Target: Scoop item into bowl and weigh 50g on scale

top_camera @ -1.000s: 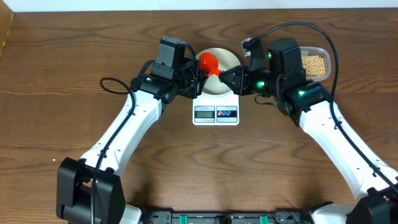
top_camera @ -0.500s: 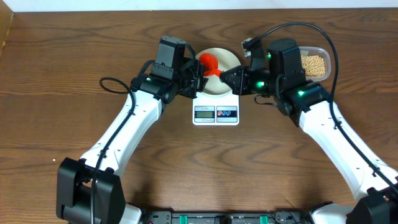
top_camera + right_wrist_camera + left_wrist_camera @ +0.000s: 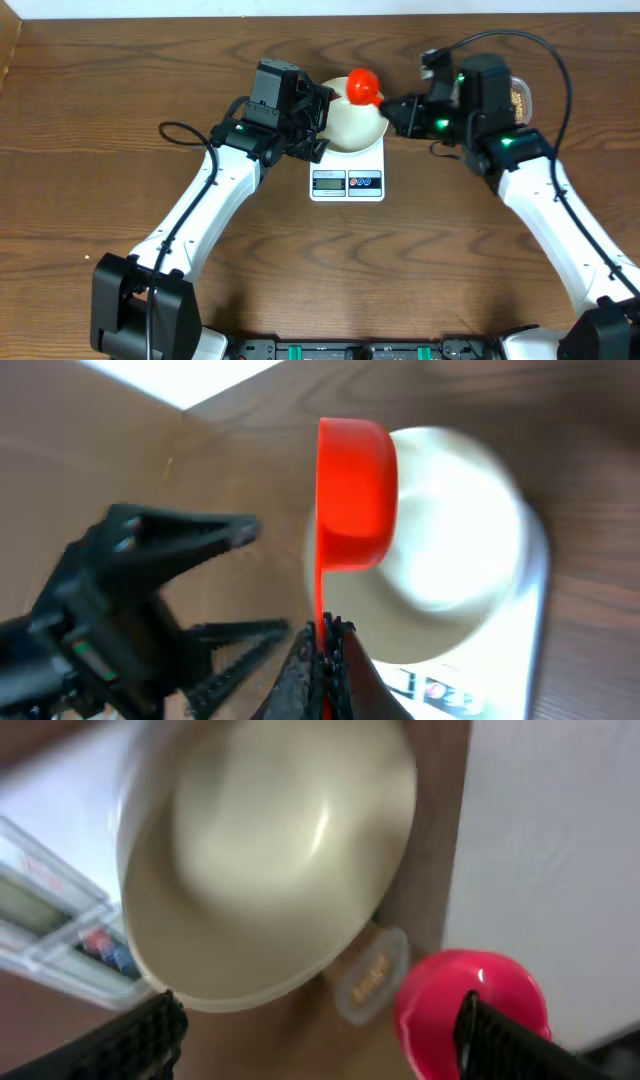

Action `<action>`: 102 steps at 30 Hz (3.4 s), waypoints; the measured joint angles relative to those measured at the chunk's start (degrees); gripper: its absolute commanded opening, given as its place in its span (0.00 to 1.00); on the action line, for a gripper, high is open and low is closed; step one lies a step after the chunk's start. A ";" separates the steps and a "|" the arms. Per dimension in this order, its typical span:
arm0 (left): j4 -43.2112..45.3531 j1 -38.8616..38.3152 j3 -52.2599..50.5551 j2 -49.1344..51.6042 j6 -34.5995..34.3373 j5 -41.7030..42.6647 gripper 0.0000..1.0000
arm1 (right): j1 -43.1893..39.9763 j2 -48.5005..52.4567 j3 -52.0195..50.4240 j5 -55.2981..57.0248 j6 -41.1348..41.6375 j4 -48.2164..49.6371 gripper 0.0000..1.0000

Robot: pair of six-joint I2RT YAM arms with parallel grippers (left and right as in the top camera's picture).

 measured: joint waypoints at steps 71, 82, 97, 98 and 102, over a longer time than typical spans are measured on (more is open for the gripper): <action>7.17 -17.31 -20.76 -2.84 84.28 -20.15 0.08 | -24.74 -1.01 0.02 -3.78 -17.33 -16.28 0.01; 13.40 -17.31 -20.76 2.08 85.35 -19.65 0.07 | -24.74 -1.01 0.02 -2.73 -18.73 -16.76 0.01; 21.24 -17.31 -20.76 6.40 85.35 -19.65 0.07 | -24.74 -1.01 0.02 -2.56 -19.21 -16.79 0.01; 21.38 -17.31 -20.76 6.40 85.37 -19.65 0.07 | -24.74 -1.01 0.02 -2.56 -19.39 -16.79 0.01; 22.01 -17.31 -20.76 6.40 85.35 -19.65 0.07 | -24.74 -1.01 0.02 -2.54 -19.78 -16.79 0.01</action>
